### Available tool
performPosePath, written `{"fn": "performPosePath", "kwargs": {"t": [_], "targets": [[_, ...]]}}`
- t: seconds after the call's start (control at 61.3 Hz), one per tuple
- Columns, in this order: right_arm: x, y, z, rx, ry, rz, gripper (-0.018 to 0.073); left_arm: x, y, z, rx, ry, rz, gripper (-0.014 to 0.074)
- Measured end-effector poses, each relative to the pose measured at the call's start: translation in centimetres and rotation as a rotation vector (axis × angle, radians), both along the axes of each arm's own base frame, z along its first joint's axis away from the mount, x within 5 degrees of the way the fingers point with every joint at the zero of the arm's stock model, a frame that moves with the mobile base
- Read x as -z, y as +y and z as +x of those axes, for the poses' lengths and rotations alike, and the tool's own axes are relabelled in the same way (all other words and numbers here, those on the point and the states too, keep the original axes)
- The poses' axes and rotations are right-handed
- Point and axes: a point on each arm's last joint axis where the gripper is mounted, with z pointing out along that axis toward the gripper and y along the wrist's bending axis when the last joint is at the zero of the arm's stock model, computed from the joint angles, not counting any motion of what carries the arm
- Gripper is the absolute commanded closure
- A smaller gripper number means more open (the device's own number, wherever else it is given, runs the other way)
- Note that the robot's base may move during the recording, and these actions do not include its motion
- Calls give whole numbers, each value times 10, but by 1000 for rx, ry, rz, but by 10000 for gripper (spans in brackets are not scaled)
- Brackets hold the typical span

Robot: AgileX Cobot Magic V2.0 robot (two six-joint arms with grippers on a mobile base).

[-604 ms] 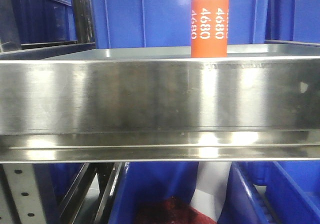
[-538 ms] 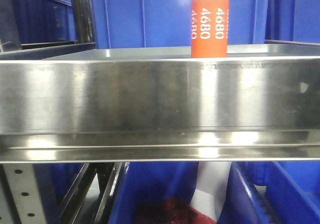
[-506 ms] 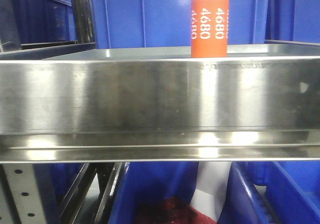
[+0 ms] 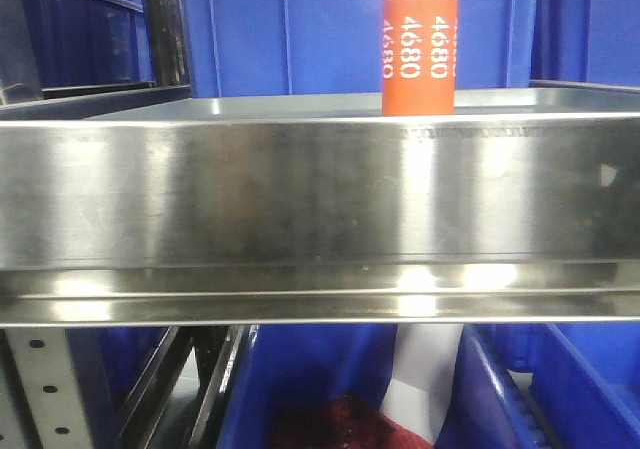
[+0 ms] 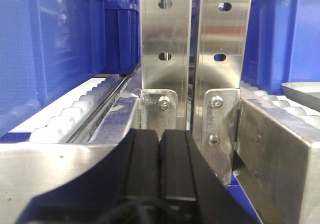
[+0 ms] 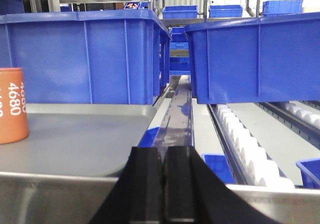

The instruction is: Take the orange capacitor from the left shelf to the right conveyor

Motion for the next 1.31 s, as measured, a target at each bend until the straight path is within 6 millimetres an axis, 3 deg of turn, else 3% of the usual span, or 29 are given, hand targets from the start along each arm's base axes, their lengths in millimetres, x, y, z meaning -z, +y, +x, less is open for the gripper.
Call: {"fn": "performPosePath", "kwargs": {"t": [0.245,0.457,0.587,0.702,0.865,1.109,1.305], "targets": [[-23,0,-4,-17,-134,79,510,0,0,0,0,0,0,701],[-112,-1,-24,-45,-99,28,510,0,0,0,0,0,0,701],[-148,3,-9,-98,67,13,478,0,0,0,0,0,0,701],[-165,14,18,-174,173,-15,303,0,0,0,0,0,0,701],[-169,44,60,-305,311,-67,-82,0,0,0,0,0,0,701],[-148,97,111,-445,459,-143,-66,0,0,0,0,0,0,701],[-122,124,150,-460,503,-161,-66,0,0,0,0,0,0,701]]}}
